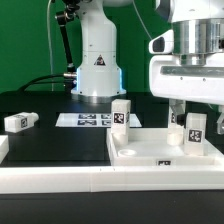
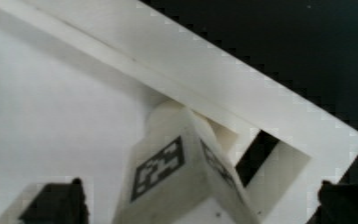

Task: Assemble square table

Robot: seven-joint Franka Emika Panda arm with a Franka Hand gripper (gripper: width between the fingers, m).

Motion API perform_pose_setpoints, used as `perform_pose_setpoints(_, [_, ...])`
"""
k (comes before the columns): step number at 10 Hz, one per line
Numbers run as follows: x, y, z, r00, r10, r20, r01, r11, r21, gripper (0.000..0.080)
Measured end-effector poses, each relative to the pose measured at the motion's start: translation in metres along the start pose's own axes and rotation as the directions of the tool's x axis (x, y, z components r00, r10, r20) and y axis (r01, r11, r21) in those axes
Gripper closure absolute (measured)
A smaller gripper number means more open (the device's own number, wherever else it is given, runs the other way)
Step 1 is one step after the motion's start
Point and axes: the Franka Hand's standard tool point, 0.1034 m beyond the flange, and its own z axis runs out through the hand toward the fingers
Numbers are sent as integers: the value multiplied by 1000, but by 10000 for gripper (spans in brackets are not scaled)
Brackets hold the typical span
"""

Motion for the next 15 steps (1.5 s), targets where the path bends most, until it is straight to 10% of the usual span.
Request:
perform_pose_setpoints(7, [6, 3, 0, 892, -452, -10, 452, 892, -23, 151])
perform_pose_setpoints(11, [6, 4, 0, 896, -443, -10, 443, 896, -23, 511])
perform_pose_setpoints(15, [5, 4, 0, 958, -288, -12, 288, 957, -19, 511])
